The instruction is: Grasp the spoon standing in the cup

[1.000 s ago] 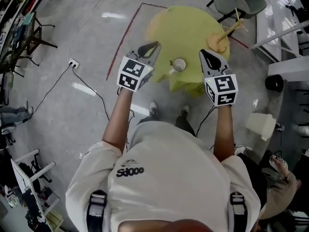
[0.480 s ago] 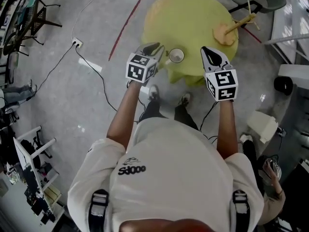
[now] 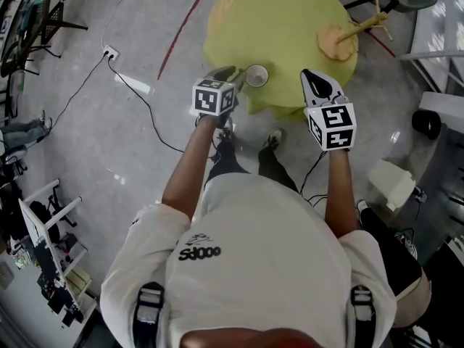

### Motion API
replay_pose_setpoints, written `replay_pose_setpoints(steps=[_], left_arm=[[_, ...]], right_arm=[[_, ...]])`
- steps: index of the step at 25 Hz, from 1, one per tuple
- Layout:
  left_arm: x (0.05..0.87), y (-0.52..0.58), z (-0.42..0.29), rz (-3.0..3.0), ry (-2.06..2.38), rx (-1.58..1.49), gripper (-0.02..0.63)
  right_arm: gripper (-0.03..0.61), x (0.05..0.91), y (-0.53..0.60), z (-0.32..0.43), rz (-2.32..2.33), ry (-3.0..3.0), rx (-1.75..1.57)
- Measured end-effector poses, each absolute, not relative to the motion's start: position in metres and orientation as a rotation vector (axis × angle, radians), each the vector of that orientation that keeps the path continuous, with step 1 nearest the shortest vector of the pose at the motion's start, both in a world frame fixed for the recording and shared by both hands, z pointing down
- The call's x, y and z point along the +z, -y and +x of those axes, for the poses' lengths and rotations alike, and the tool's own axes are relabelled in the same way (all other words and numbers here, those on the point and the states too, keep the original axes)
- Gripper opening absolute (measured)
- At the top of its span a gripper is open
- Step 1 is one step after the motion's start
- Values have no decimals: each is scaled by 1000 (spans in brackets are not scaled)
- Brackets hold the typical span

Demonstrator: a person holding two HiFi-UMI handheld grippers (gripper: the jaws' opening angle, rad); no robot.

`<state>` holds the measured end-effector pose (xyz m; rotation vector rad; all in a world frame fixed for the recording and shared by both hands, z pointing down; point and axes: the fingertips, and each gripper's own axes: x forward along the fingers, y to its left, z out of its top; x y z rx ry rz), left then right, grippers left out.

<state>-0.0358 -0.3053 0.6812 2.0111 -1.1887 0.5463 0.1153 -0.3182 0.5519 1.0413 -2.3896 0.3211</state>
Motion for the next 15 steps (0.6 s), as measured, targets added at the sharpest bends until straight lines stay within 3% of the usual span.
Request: replay_pose_setpoints(steps=[5, 10, 15], left_arm=[[699, 305, -30, 1962, 1180, 546, 146], [706, 303, -30, 1945, 1170, 547, 80], [705, 305, -27, 1961, 1156, 570, 66]], right_arm=[[23, 561, 319, 123, 1025, 2377, 339], [23, 565, 316, 124, 1028, 2370, 357], [23, 564, 315, 128, 1054, 2366, 368]])
